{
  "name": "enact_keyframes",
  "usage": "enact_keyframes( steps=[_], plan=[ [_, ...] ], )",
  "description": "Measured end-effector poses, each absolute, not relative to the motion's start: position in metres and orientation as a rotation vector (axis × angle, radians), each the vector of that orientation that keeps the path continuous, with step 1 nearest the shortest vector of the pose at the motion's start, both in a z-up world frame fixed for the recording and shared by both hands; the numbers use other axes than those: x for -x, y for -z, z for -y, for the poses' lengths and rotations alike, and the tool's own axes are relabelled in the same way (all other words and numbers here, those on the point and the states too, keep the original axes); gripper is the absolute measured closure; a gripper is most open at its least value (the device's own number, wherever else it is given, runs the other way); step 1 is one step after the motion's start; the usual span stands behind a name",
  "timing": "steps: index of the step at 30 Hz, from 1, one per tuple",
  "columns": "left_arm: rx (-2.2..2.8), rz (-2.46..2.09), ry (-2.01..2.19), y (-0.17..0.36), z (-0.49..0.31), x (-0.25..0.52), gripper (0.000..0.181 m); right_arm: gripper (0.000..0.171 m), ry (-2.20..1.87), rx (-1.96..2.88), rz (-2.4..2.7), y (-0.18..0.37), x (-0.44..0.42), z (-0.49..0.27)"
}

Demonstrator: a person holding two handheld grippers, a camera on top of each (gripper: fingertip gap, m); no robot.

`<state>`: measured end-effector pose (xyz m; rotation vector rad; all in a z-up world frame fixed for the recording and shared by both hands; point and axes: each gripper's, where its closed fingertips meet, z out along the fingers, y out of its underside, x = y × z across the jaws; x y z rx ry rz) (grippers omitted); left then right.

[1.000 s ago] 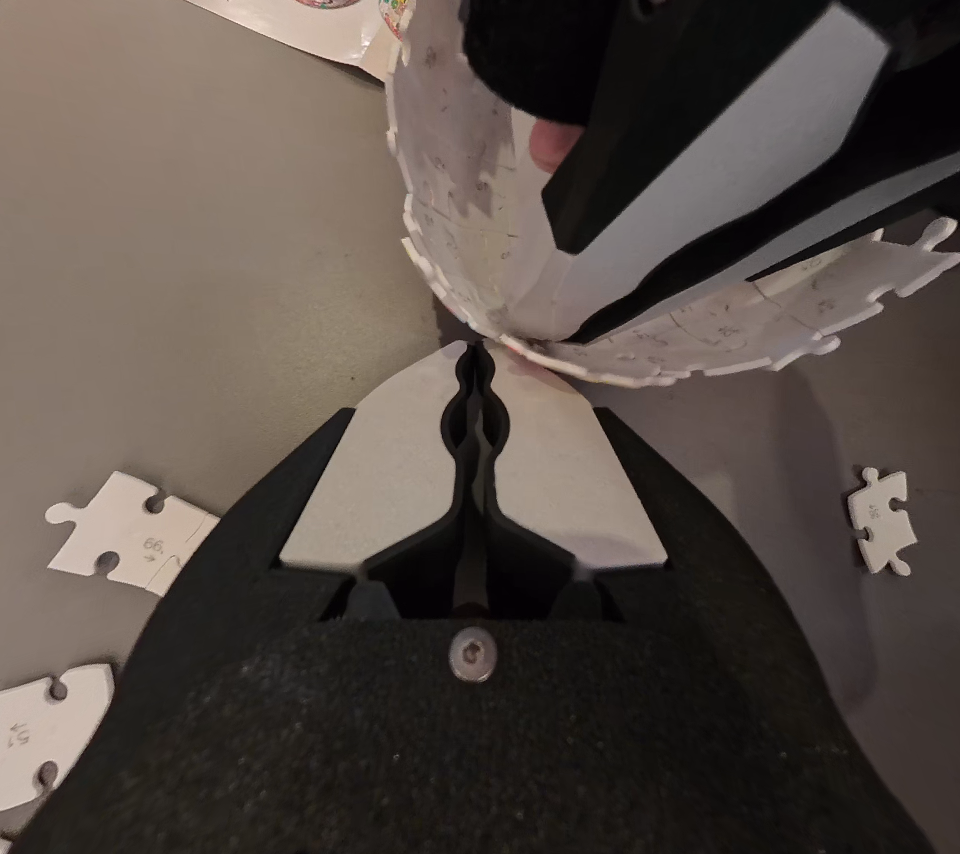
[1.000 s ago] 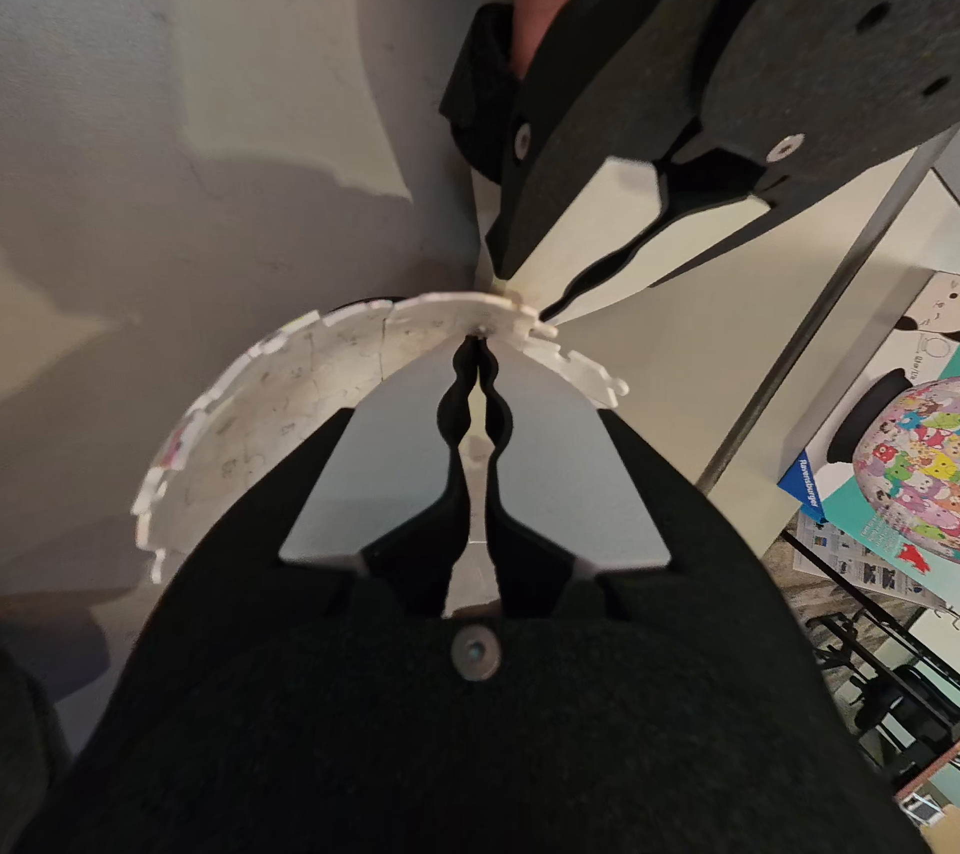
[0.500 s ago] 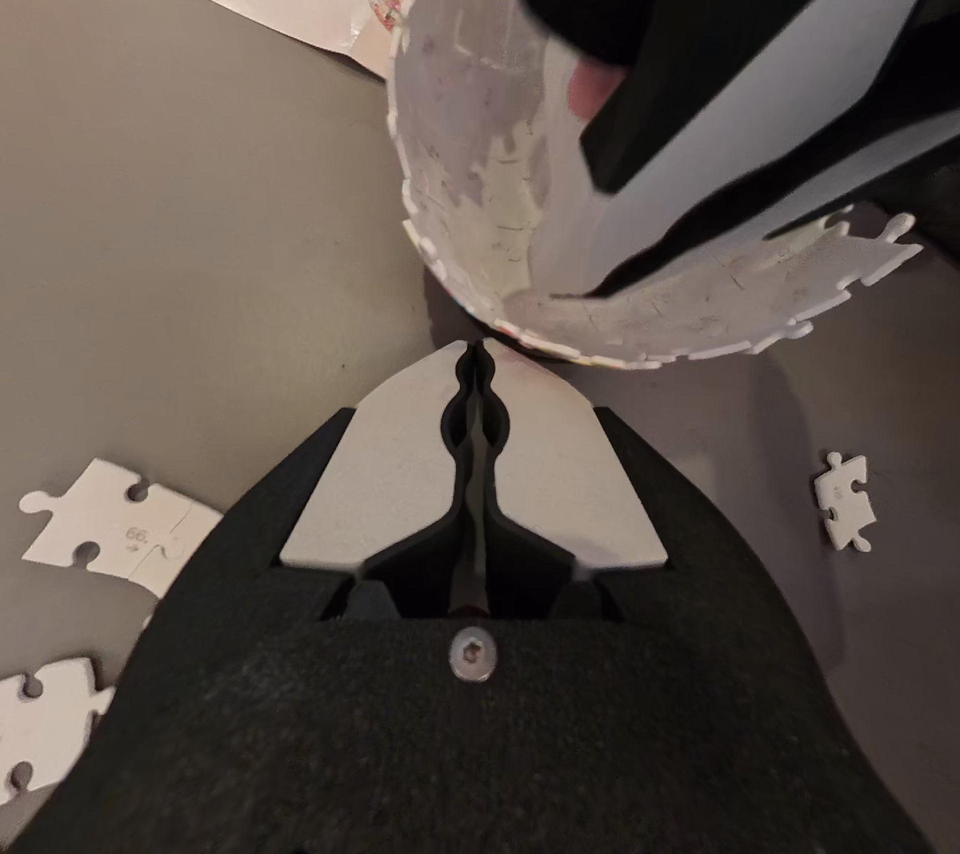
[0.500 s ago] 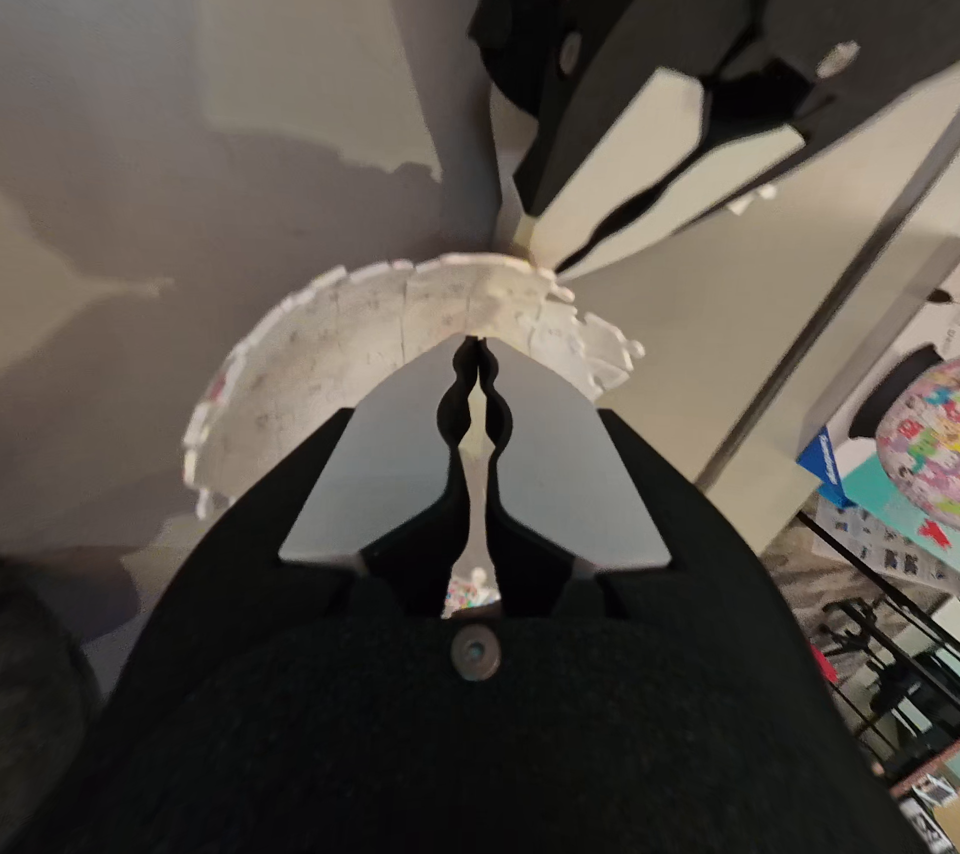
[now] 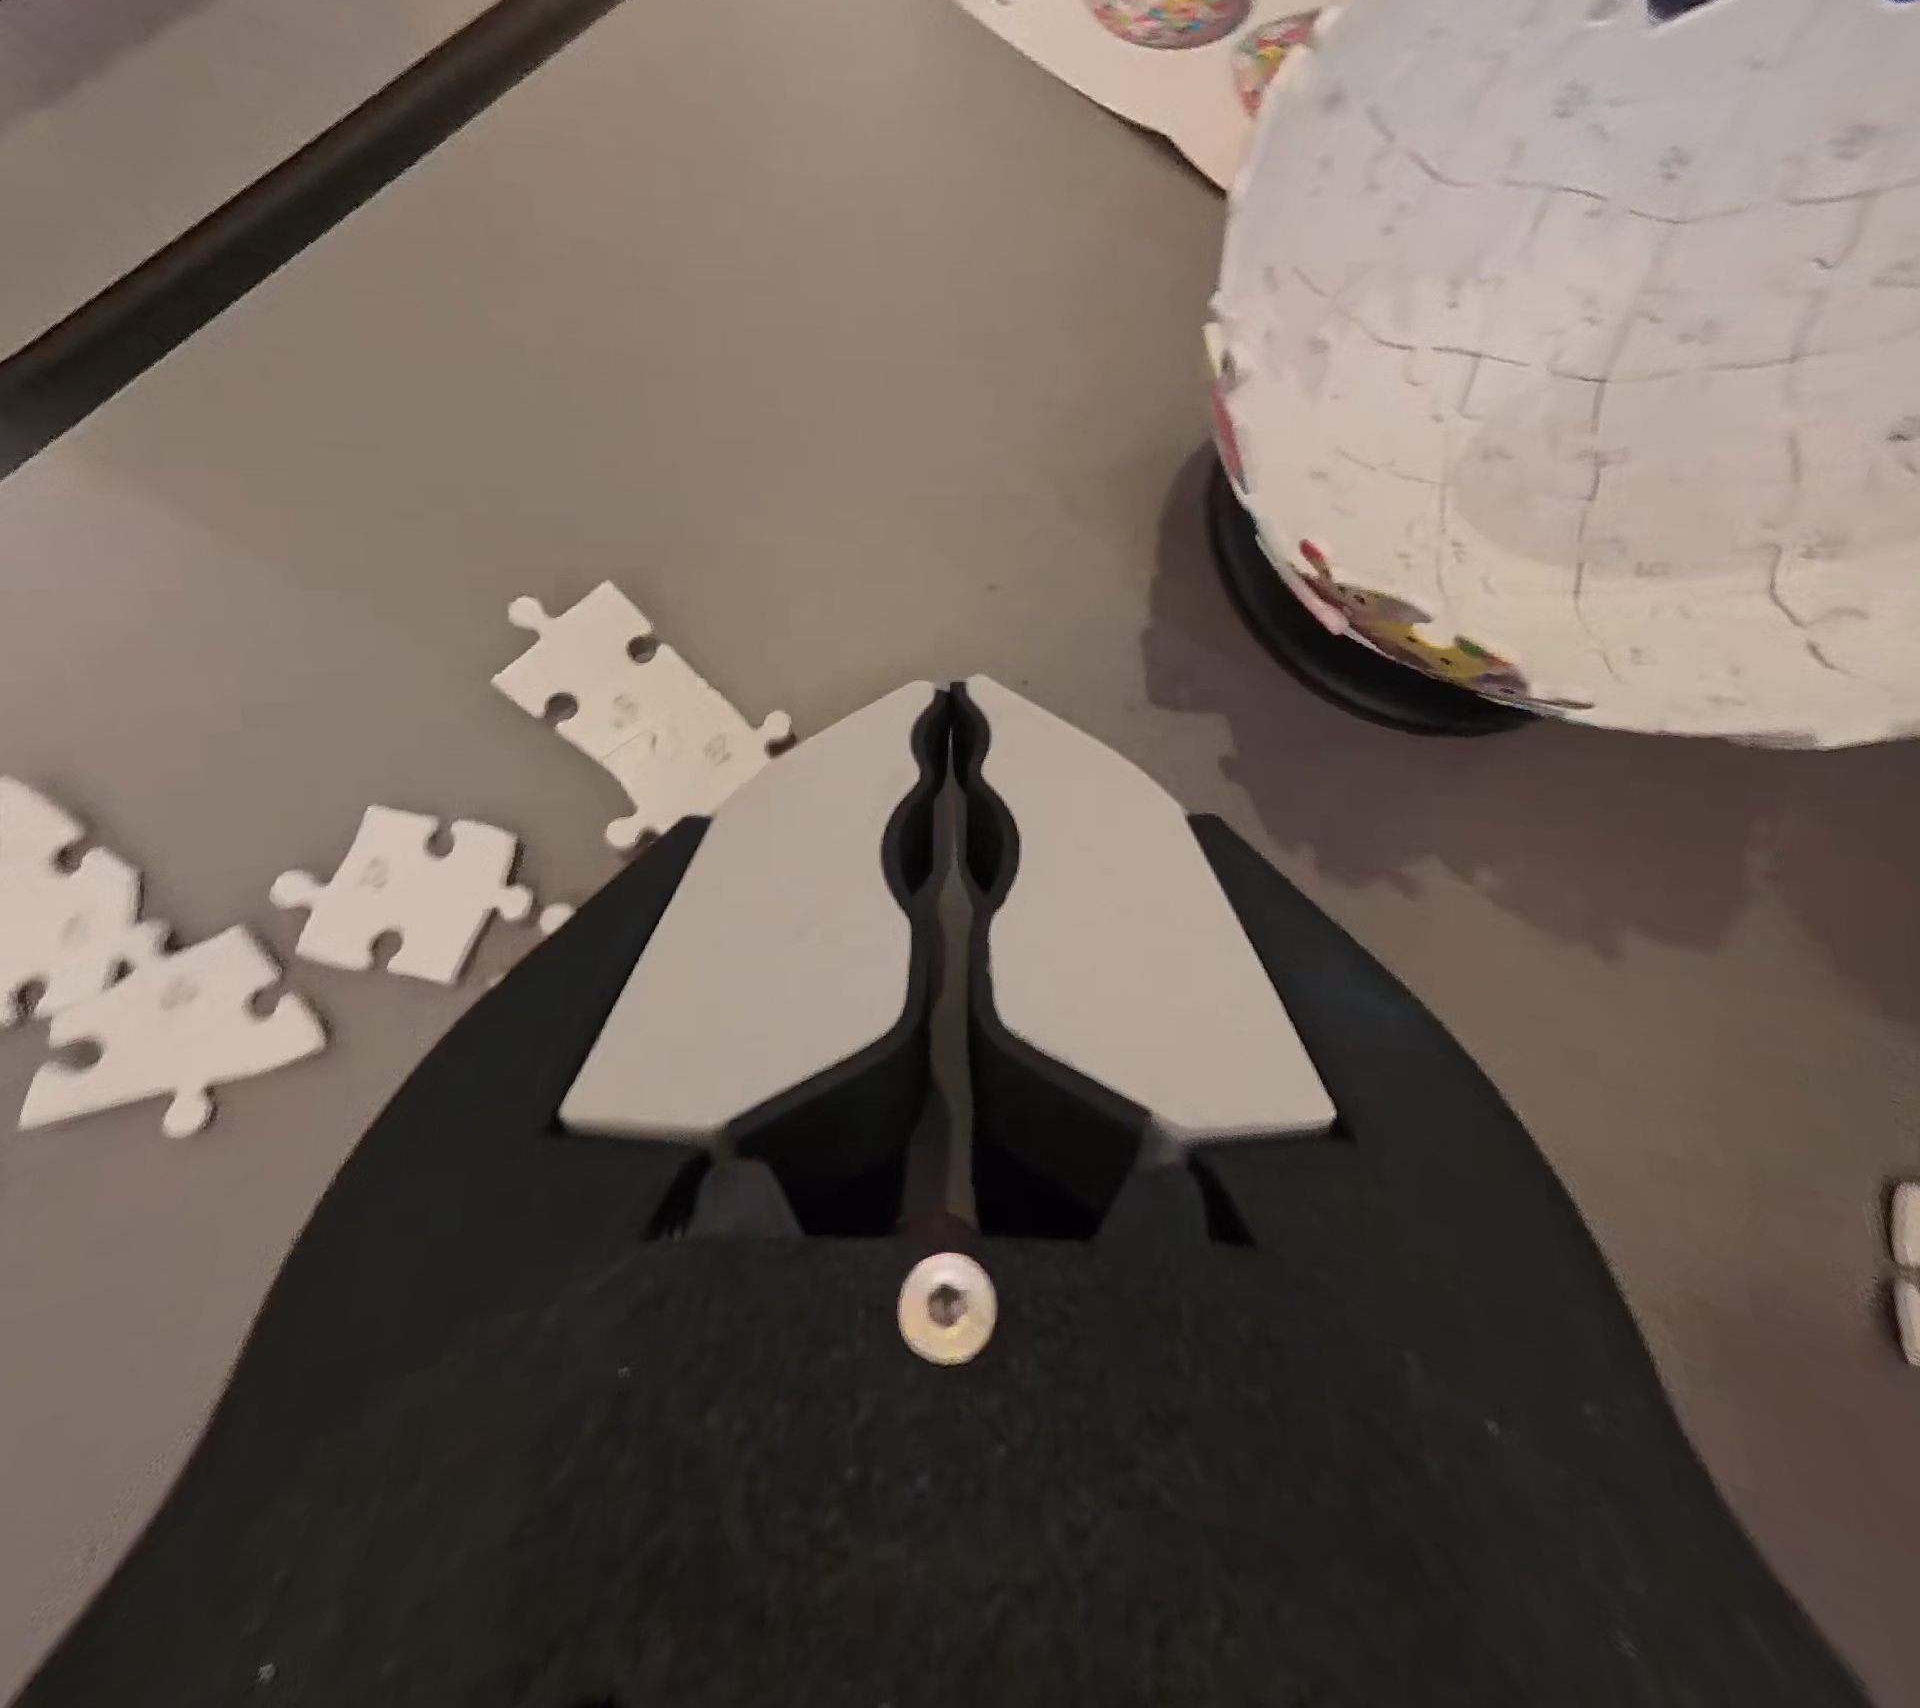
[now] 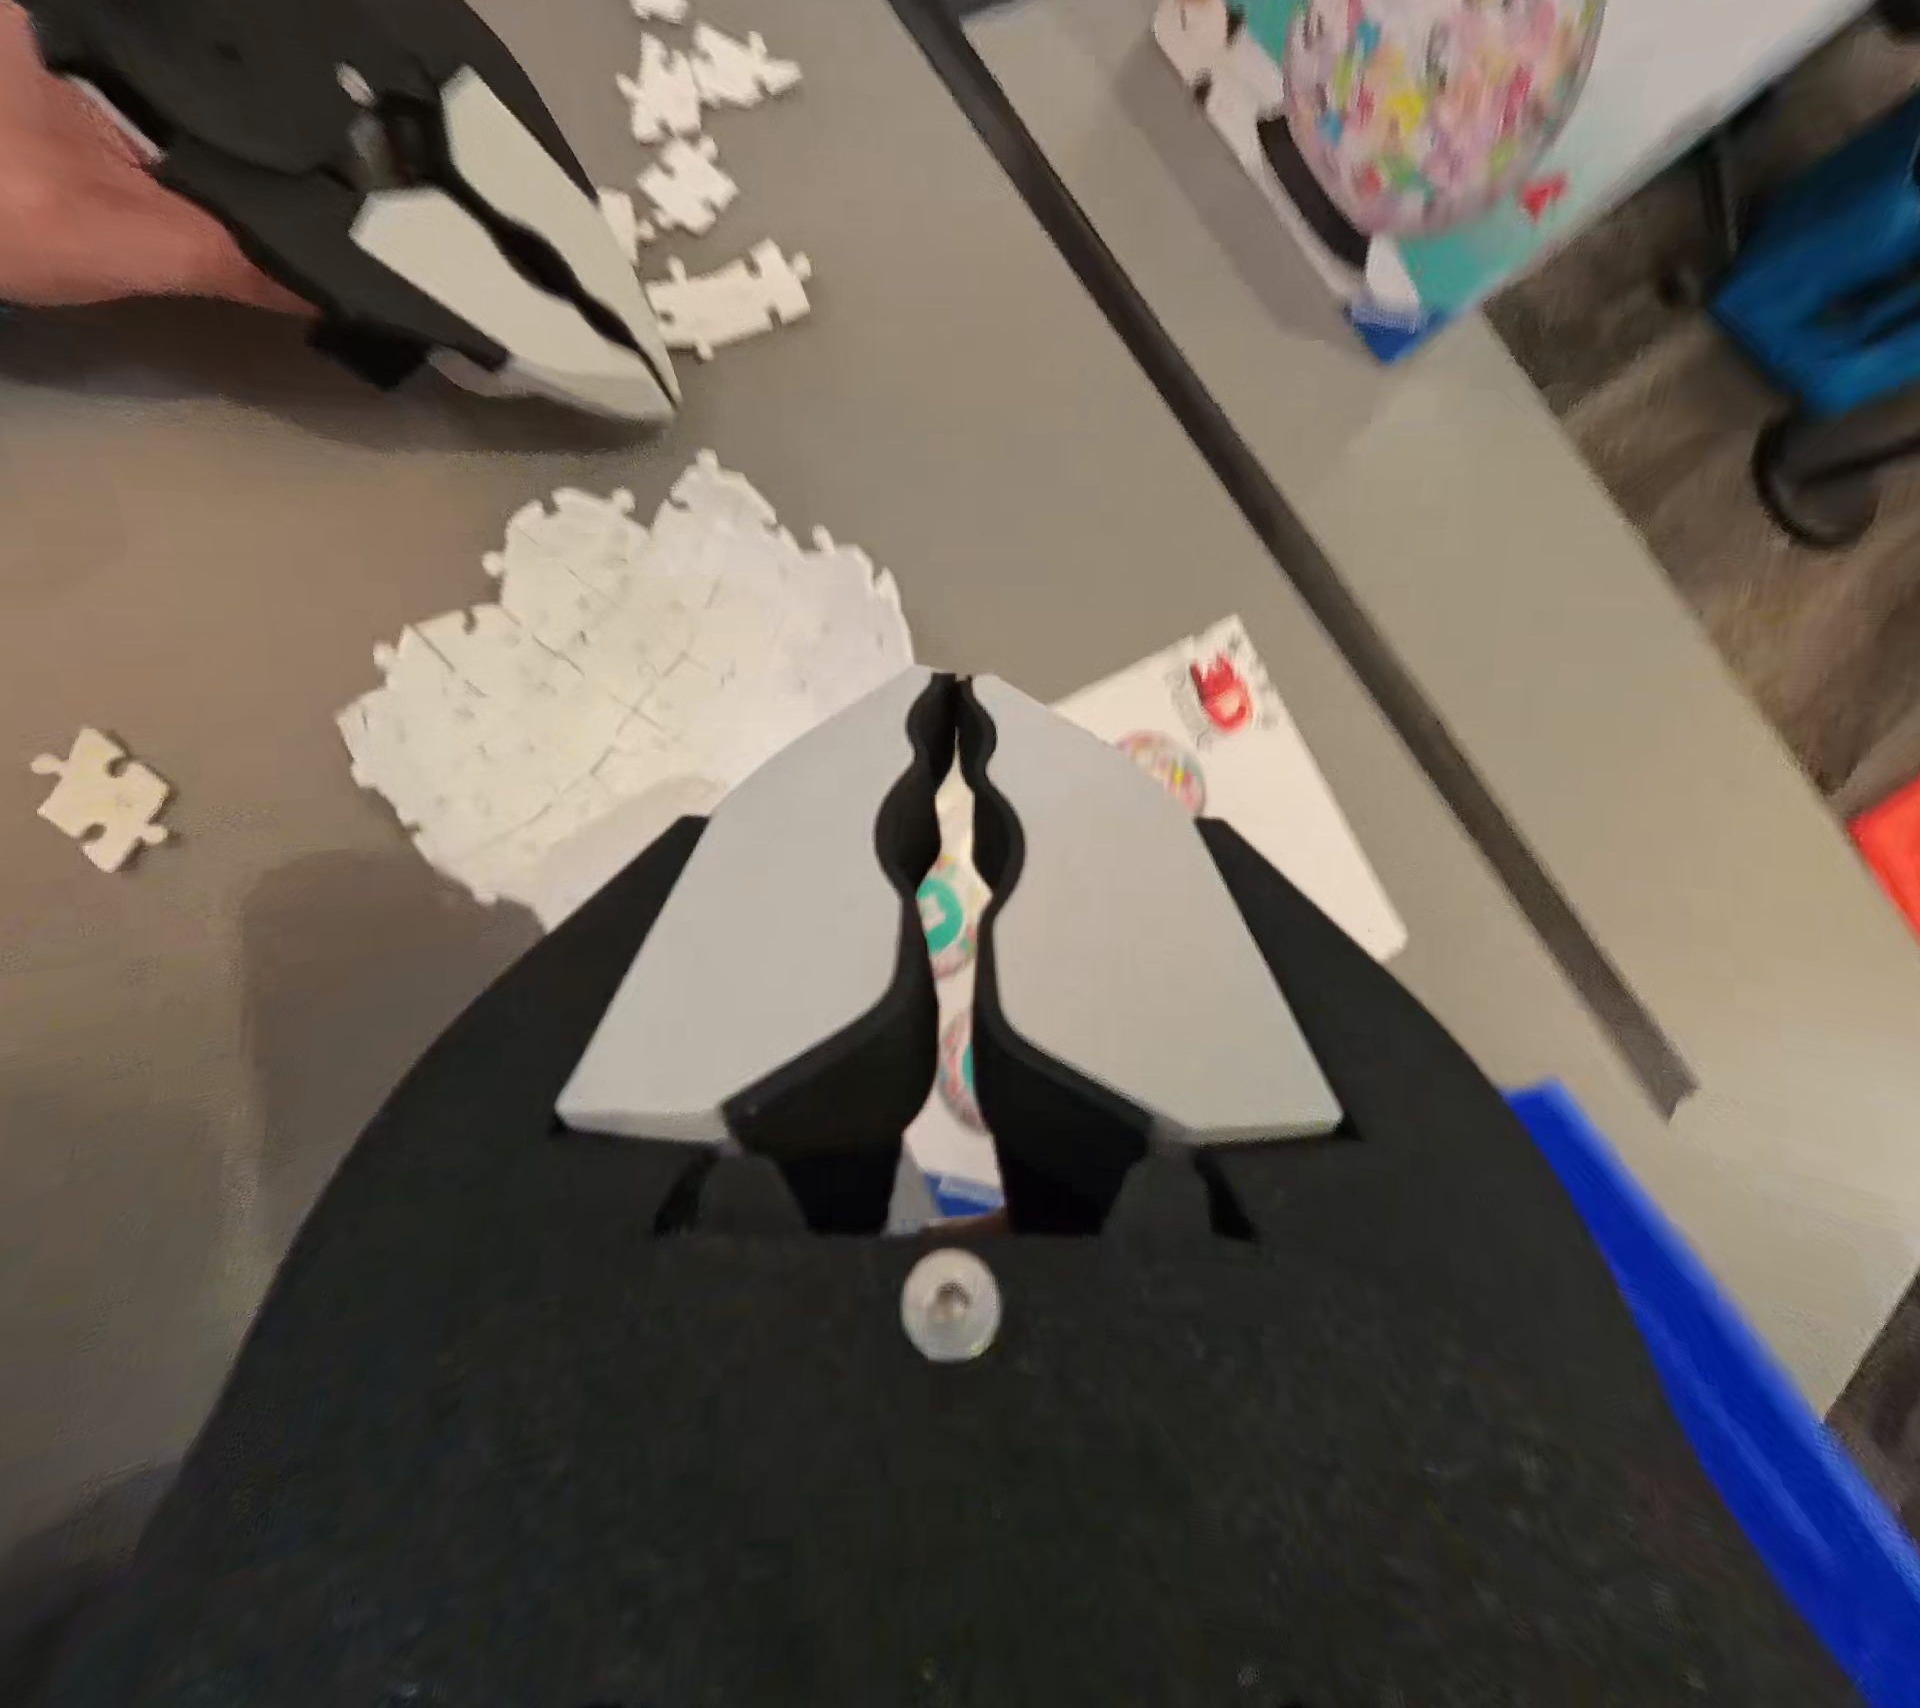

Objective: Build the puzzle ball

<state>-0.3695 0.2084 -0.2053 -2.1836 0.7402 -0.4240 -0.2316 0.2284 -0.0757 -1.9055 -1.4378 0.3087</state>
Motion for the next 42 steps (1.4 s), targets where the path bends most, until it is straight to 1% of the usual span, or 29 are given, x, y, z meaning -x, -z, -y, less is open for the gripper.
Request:
enact_keyframes(
  steps=[4,7,9,12,15,22,28,42],
  plan=[
    [2.15,-0.639,0.386,0.197,-0.202,0.368,0.181,0.171,-0.218,2.009,1.326,0.098,0.198,-0.228],
    [2.117,-0.632,0.304,0.194,-0.2,0.366,0.181,0.171,-0.371,2.078,1.293,0.116,0.198,-0.22],
    [2.097,-0.626,0.243,0.192,-0.201,0.369,0.181,0.171,-0.429,2.013,1.341,0.124,0.202,-0.209],
    [2.112,-0.653,0.297,0.194,-0.197,0.364,0.181,0.171,-0.411,1.836,1.398,0.127,0.211,-0.199],
    [2.11,-0.671,0.345,0.193,-0.193,0.359,0.181,0.171,-0.404,1.861,1.403,0.135,0.213,-0.197],
    [2.127,-0.626,0.455,0.19,-0.191,0.358,0.181,0.171,-0.444,1.921,1.381,0.143,0.21,-0.178],
    [2.134,-0.576,0.441,0.187,-0.196,0.372,0.181,0.171,-0.45,1.893,1.394,0.144,0.216,-0.143],
    [2.158,-0.564,0.434,0.192,-0.199,0.379,0.181,0.171,-0.43,1.799,1.483,0.14,0.27,-0.094]
  ],
)
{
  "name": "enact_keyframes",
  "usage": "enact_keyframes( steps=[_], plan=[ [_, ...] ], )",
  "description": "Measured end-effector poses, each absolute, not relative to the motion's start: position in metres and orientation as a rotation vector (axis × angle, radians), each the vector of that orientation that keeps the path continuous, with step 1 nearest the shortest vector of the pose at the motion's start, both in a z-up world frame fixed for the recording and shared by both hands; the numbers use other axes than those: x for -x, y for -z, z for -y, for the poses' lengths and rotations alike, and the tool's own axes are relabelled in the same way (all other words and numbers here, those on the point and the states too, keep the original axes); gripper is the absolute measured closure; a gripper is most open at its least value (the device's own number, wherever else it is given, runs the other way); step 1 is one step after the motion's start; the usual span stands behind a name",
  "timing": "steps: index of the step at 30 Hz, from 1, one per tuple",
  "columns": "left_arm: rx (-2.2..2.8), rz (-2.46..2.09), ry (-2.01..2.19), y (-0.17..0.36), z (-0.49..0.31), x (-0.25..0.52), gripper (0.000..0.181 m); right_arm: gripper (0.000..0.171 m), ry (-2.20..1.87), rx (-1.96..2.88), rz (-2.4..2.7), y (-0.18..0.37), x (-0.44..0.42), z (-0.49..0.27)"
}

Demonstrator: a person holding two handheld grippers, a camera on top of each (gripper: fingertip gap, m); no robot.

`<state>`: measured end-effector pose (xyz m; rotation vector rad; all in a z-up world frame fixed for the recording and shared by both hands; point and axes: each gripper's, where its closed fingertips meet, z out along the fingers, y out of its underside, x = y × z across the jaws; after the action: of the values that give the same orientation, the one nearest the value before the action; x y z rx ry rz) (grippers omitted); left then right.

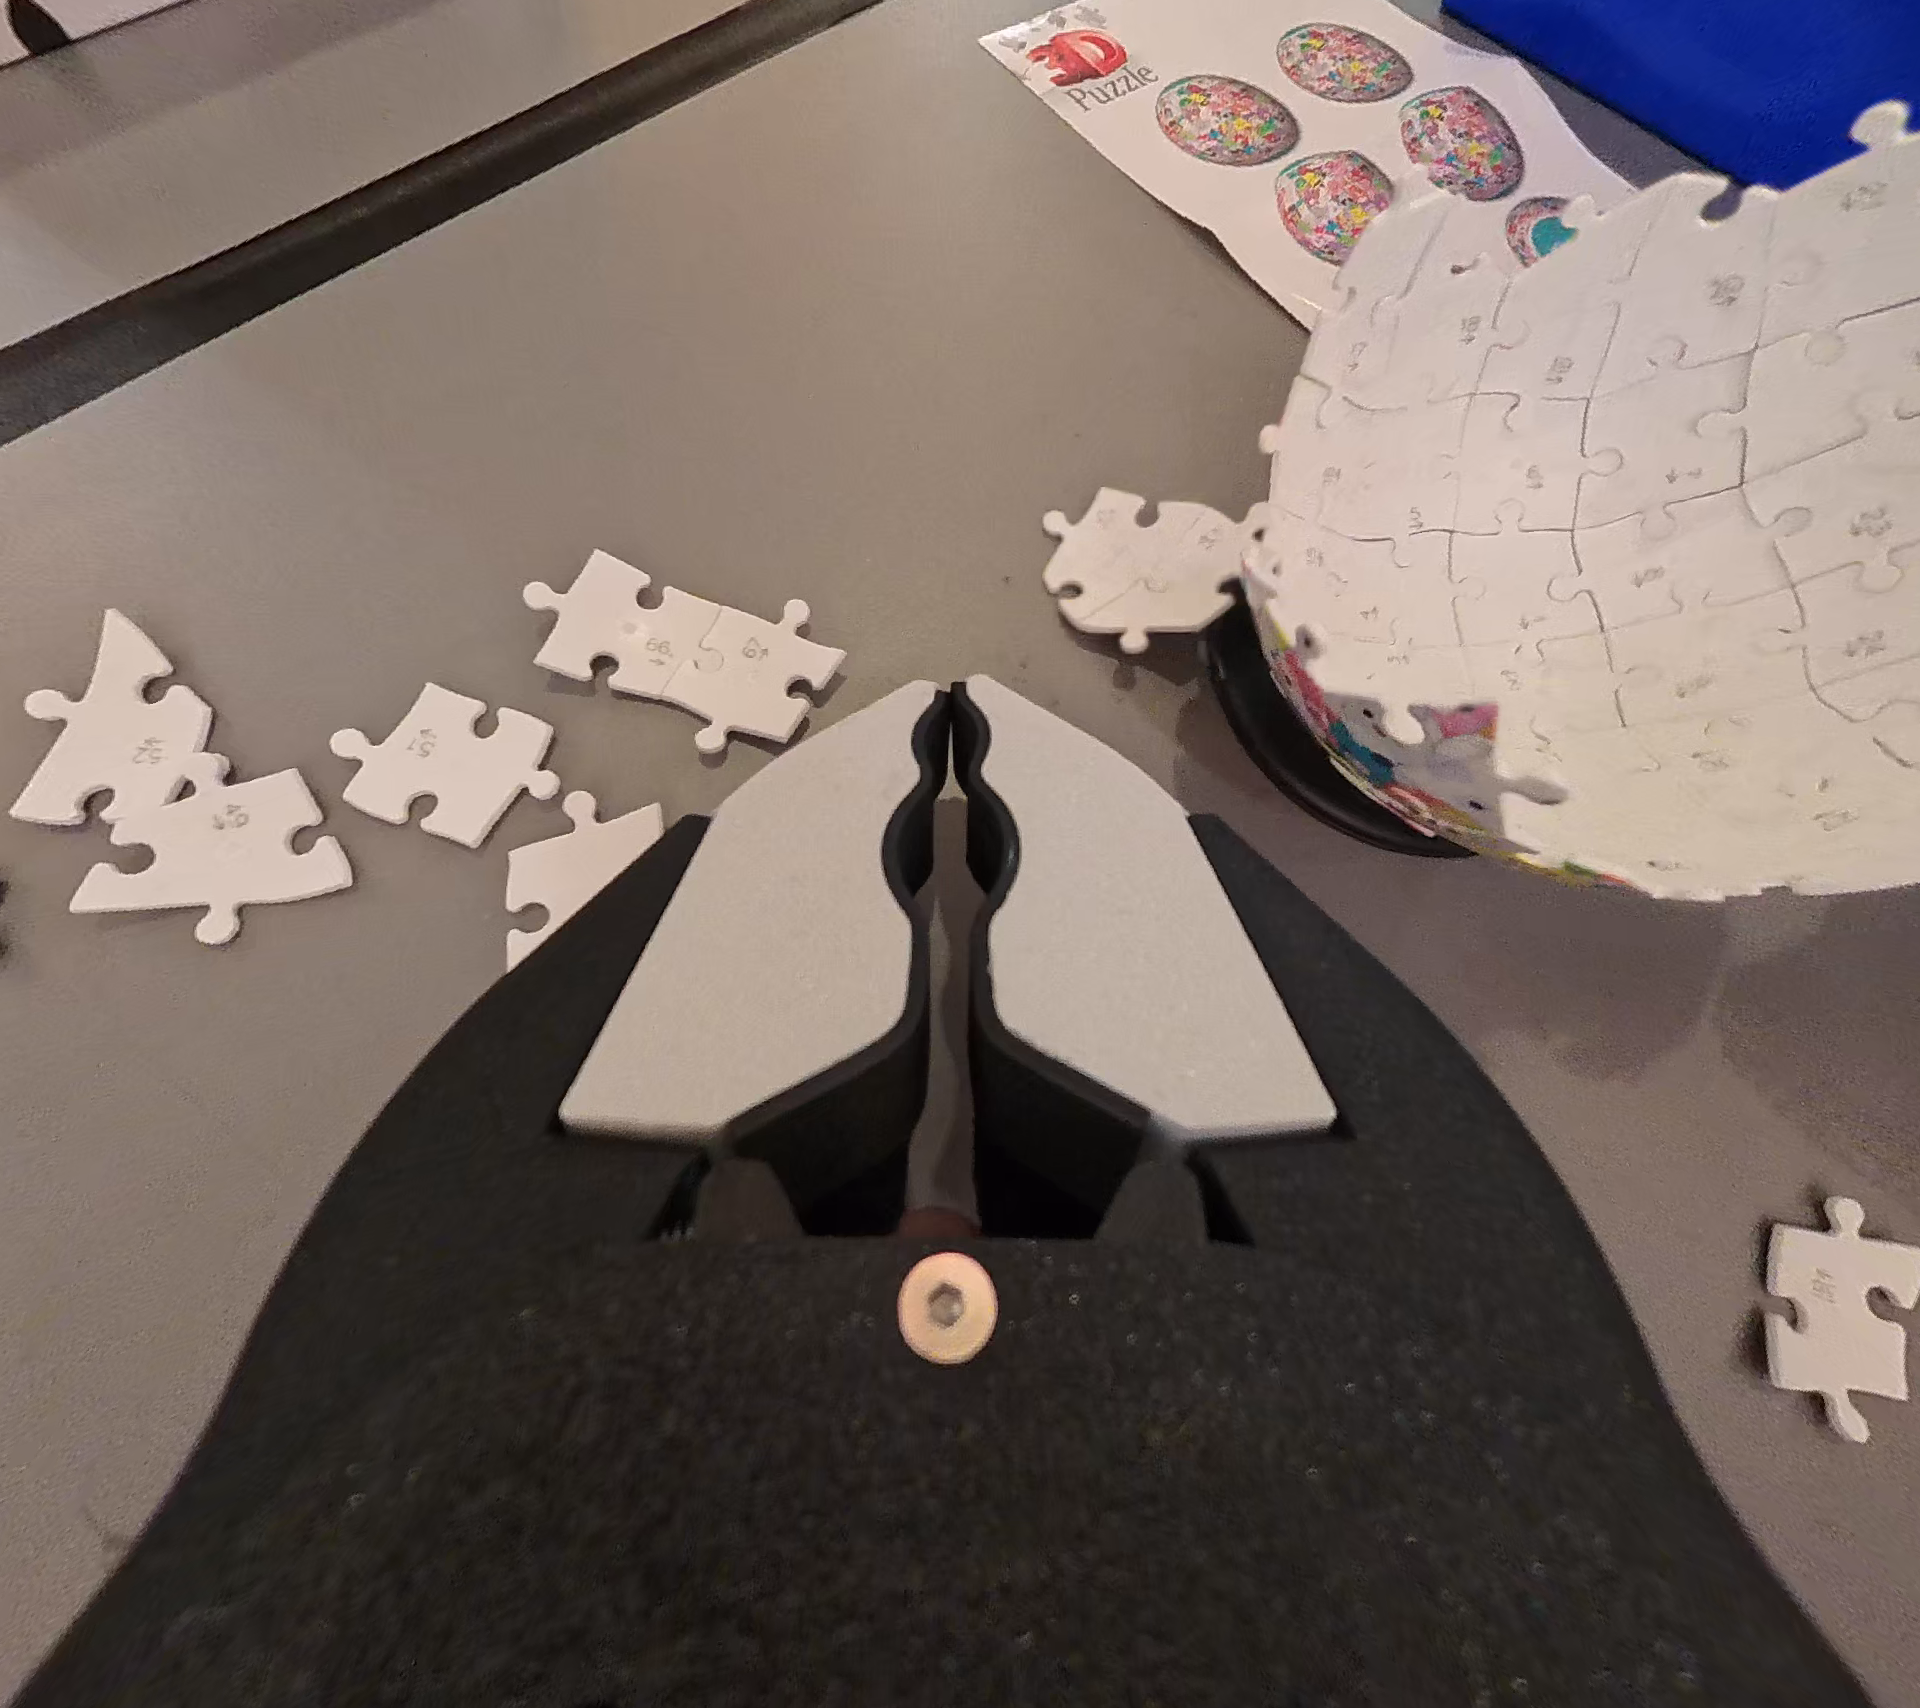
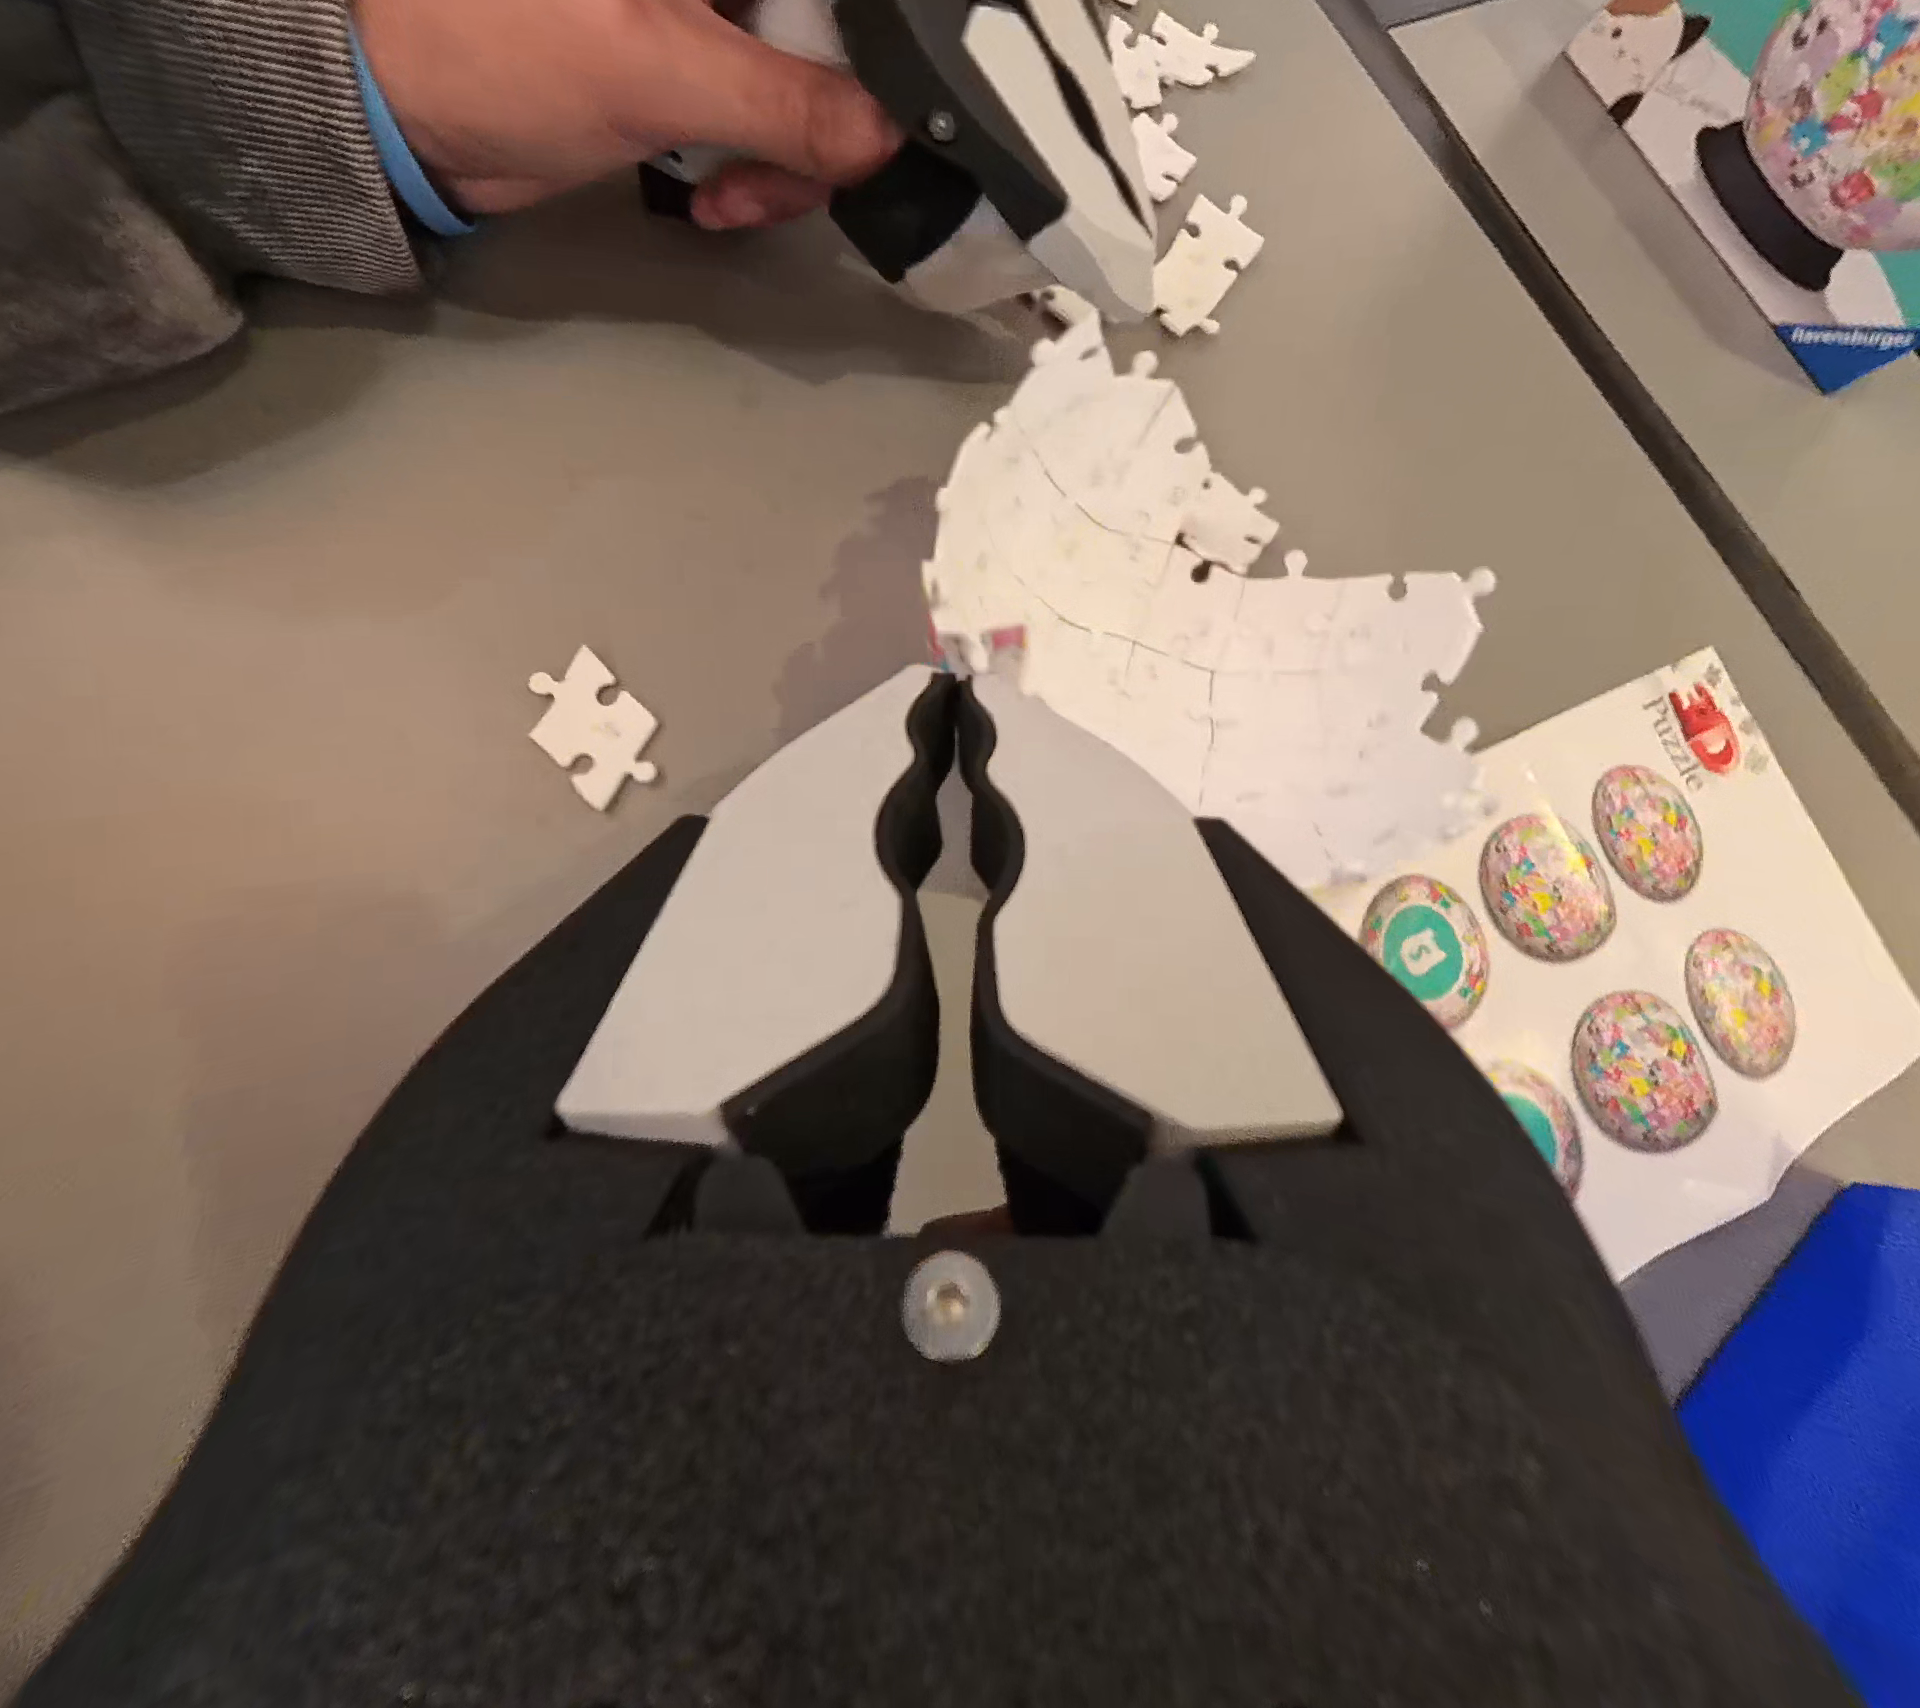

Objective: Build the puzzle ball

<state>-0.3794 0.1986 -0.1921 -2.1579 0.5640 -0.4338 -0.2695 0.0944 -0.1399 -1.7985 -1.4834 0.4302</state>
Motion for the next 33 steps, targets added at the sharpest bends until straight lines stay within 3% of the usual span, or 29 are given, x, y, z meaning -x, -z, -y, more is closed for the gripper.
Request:
enact_keyframes(
  steps=[6,12,15,20,33],
  plan=[
    [2.167,-0.562,0.44,0.194,-0.199,0.381,0.181,0.171,-0.486,1.764,1.479,0.133,0.304,-0.087],
    [2.177,-0.618,0.444,0.198,-0.195,0.373,0.181,0.171,-0.487,1.762,1.223,0.056,0.257,-0.153],
    [2.188,-0.633,0.419,0.2,-0.195,0.373,0.181,0.171,-0.521,1.94,1.186,0.09,0.219,-0.189],
    [2.204,-0.642,0.392,0.204,-0.198,0.374,0.181,0.171,-0.491,1.934,1.215,0.137,0.217,-0.188],
    [2.216,-0.683,0.342,0.209,-0.198,0.372,0.181,0.171,-0.547,1.901,1.31,0.146,0.228,-0.139]
  ],
)
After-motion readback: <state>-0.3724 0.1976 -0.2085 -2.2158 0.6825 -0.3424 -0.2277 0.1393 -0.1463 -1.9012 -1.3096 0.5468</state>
